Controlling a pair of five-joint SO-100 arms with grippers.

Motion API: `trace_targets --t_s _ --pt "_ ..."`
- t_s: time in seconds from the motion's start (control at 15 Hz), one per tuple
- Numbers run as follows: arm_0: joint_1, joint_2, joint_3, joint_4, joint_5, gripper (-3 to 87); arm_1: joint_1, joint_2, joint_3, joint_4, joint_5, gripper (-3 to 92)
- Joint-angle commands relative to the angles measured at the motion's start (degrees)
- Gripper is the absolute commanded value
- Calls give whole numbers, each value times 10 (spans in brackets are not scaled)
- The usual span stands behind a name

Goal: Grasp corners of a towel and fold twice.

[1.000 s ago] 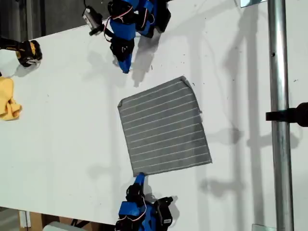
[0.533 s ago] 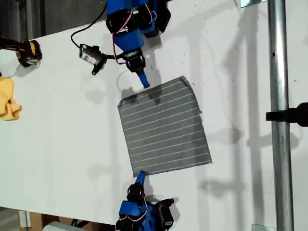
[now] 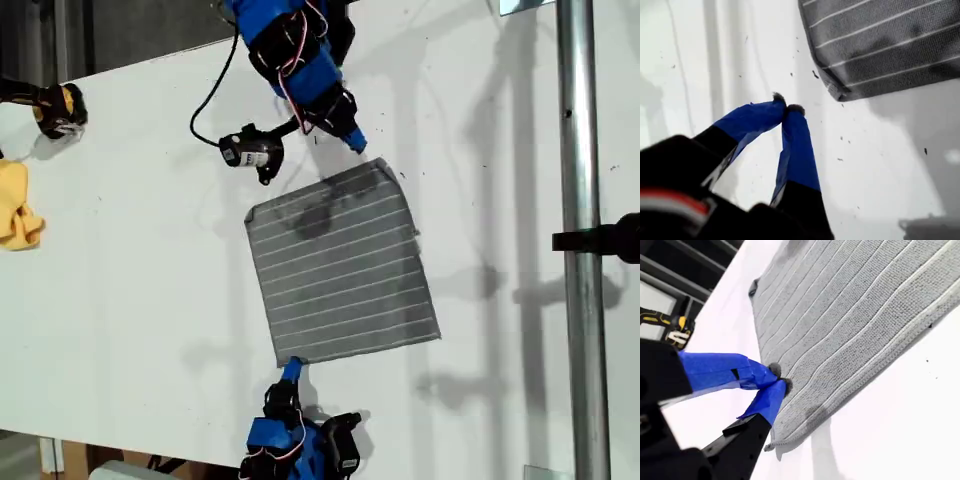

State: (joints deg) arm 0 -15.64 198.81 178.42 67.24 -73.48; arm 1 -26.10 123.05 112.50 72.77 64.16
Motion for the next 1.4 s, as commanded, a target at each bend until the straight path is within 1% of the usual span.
trace_targets --t_s 0.0,0.13,0.2,0.33,0.47,0.53,0.67,0.73,0.87,1.2,1.33 --pt "-12 3 4 -2 8 -13 -11 -104 -143 25 -58 -1" --pt "-12 3 4 0 8 -13 2 -192 -228 74 -71 -1" --pt "-11 3 4 0 8 -13 5 -215 -227 69 -71 -1" --pt "-11 3 4 2 8 -13 32 -240 -225 90 -71 -1" --pt "-11 3 4 2 11 -13 56 -236 -207 113 -71 142" --pt "-13 3 4 2 11 -13 59 -236 -207 119 -71 231" --pt "-15 3 4 1 14 -13 69 -239 -224 147 -77 297" --pt "-15 3 4 1 15 -13 69 -239 -231 151 -77 299" --pt "-16 3 4 1 15 -13 68 -255 -213 131 -76 304" --pt "-14 3 4 3 14 -13 57 -361 -174 36 -64 311" --pt "-13 3 4 4 13 -13 62 -379 -140 4 -53 300"
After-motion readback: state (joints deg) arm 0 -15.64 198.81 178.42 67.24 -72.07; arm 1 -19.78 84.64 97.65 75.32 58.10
